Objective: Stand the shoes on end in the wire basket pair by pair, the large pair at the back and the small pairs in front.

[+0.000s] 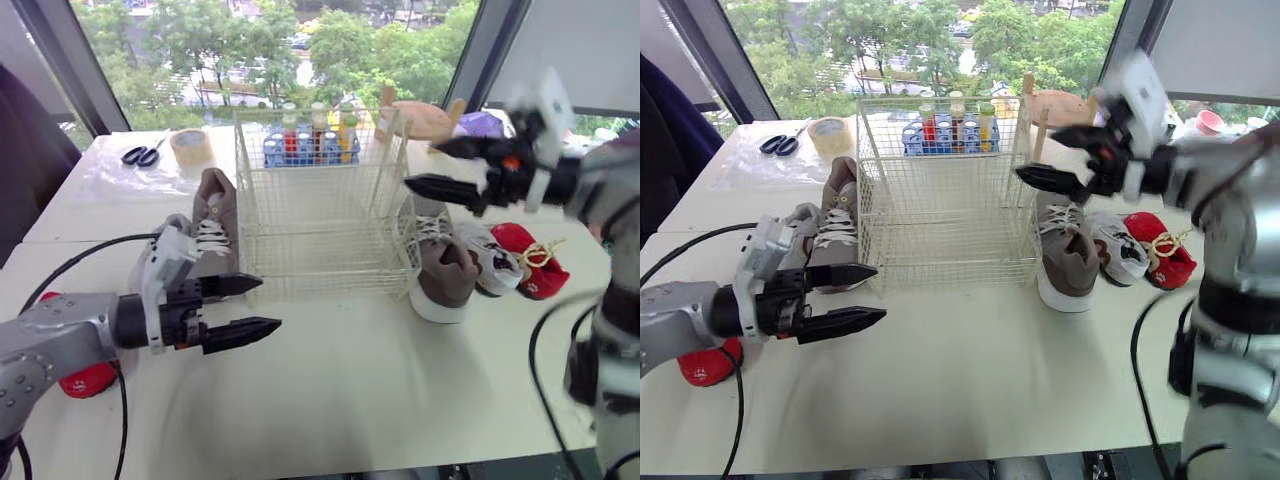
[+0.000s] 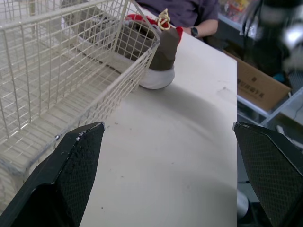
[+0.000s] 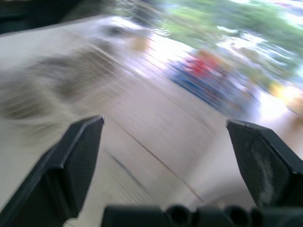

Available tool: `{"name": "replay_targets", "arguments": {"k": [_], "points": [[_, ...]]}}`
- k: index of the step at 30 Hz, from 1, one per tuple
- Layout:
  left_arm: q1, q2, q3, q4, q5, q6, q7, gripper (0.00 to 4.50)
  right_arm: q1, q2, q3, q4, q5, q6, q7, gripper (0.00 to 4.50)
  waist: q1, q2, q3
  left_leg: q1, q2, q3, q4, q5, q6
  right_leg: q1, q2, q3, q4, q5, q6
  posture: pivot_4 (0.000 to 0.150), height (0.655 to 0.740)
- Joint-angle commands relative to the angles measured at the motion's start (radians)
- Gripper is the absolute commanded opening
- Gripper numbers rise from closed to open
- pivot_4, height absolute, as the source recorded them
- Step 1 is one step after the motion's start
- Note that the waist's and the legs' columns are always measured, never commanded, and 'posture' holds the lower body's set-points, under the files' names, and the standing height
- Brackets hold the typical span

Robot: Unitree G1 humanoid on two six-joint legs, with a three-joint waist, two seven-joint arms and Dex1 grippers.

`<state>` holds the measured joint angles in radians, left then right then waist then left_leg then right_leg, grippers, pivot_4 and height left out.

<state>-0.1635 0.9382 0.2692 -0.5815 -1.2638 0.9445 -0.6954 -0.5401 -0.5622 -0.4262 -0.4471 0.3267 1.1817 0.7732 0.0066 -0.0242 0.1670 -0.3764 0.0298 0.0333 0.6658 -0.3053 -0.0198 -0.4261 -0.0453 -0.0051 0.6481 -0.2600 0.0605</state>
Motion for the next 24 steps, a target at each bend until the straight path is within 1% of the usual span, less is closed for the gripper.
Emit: {"name": "replay_targets", "arguments": {"k": [1,3,6,8,12,15,19,23,24], "points": [[-0.061,-0.032,-0.059,0.001,-0.018,0.007,0.005,4.5,0.114,0.107,-0.121,-0.172,-0.038,-0.098,-0.189,4.45,0.001,0.009,0.002,-0.001,-0.001,0.001,0.001,0.001,-0.001,-0.002,-0.001,0.001,0.001,0.0,0.0,0.15,0.74],[-0.082,-0.048,-0.081,-0.002,-0.016,0.01,0.01,4.5,0.189,0.137,-0.121,-0.213,-0.053,-0.141,-0.245,4.45,-0.004,0.012,0.002,-0.001,-0.001,0.002,0.001,0.001,-0.001,-0.003,0.0,0.002,0.002,0.001,0.001,0.15,0.74],[-0.098,-0.066,-0.126,-0.011,-0.005,0.023,0.018,4.5,0.382,0.158,-0.028,-0.322,-0.071,-0.192,-0.275,4.45,-0.016,0.01,0.001,0.002,-0.002,0.001,0.0,0.001,-0.001,0.0,0.003,0.002,0.002,0.001,0.001,0.15,0.74],[-0.098,-0.076,-0.147,-0.013,0.018,0.018,0.019,4.5,0.446,0.213,-0.013,-0.33,-0.085,-0.235,-0.342,4.45,-0.019,0.01,0.001,0.002,-0.001,-0.002,-0.001,0.001,-0.001,0.0,0.005,0.002,0.001,0.0,0.002,0.15,0.74],[-0.104,-0.08,-0.165,-0.004,0.06,0.009,0.001,4.5,0.489,0.264,0.034,-0.285,-0.089,-0.313,-0.396,4.45,-0.025,0.01,0.001,0.002,-0.001,-0.001,-0.001,0.001,-0.002,0.0,0.006,0.004,0.002,0.0,0.002,0.15,0.74],[-0.108,-0.083,-0.17,0.001,0.077,0.008,-0.006,4.5,0.475,0.292,0.081,-0.233,-0.091,-0.362,-0.433,4.45,-0.021,0.01,0.001,0.003,-0.001,-0.002,0.0,0.001,-0.001,0.0,0.006,0.004,0.002,0.0,0.002,0.15,0.74],[-0.097,-0.083,-0.169,-0.008,0.102,0.006,-0.008,4.5,0.466,0.315,0.123,-0.132,-0.095,-0.427,-0.466,4.45,-0.019,0.01,0.001,0.002,-0.002,-0.002,0.0,0.001,-0.001,0.0,0.005,0.004,0.002,0.0,0.001,0.15,0.74],[-0.077,-0.075,-0.158,-0.015,0.126,0.004,-0.011,4.5,0.479,0.339,0.12,0.013,-0.11,-0.516,-0.509,4.45,-0.02,0.01,0.0,0.002,-0.002,-0.002,0.0,0.001,-0.001,0.001,0.005,0.004,0.001,0.0,0.001,0.15,0.74],[-0.075,-0.075,-0.154,-0.015,0.128,0.004,-0.01,4.5,0.489,0.333,0.127,0.044,-0.124,-0.546,-0.513,4.22,-0.02,0.009,0.0,0.002,-0.002,-0.002,0.0,0.001,-0.001,0.001,0.005,0.004,0.002,0.0,0.002,0.15,0.74]]}}
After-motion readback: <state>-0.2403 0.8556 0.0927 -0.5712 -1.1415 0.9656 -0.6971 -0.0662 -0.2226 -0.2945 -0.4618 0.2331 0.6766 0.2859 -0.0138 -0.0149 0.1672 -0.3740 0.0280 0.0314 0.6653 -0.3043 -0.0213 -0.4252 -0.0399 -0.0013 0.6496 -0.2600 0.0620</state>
